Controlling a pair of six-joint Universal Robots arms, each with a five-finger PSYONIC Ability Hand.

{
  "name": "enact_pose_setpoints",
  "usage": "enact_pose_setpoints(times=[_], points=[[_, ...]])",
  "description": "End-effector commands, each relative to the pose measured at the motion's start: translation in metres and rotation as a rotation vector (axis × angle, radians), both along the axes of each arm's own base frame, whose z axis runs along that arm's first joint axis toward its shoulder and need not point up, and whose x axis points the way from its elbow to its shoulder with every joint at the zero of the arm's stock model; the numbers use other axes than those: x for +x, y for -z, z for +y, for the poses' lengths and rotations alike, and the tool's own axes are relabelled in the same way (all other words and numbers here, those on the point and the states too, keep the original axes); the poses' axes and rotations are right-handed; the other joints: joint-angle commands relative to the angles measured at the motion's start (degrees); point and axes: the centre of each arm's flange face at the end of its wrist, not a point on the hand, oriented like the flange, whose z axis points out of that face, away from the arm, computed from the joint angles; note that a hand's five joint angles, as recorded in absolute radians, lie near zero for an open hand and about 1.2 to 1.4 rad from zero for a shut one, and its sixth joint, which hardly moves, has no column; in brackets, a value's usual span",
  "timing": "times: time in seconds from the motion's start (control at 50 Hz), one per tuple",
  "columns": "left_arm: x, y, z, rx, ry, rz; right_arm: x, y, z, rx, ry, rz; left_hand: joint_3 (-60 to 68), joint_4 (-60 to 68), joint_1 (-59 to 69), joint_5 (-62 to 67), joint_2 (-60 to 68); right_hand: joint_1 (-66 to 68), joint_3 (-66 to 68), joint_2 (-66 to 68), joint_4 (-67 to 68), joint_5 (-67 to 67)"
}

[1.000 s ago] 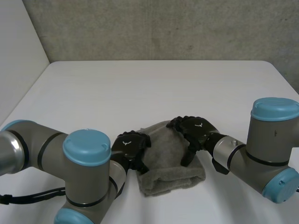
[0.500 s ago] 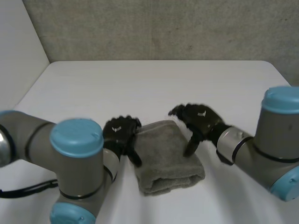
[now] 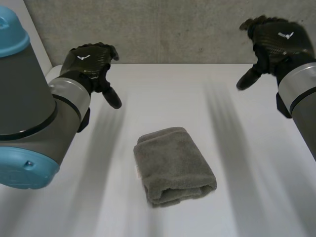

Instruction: Fold the towel.

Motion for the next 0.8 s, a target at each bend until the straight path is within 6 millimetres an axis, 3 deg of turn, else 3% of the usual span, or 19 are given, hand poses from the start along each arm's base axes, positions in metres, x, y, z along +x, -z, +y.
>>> enact_pose_setpoints(times=[0.02, 0.8], points=[[0.0185, 0.0056, -0.0156, 0.020, -0.063, 0.001, 0.0074, 0.0135, 0.0040, 0.092, -0.095, -0.017, -2.8, -3.1, -4.4, -1.7, -3.1, -3.4, -2.7, -4.4, -4.4, -3.7], [0.0258, -0.0005, -0.0225, -0.030, -0.058, 0.054, 0.0040, 0.0219, 0.0037, 0.153, -0.091, 0.003, -2.8, -3.1, -4.0, -1.4, -2.8, -3.4, -2.7, -4.4, -4.4, -3.7]])
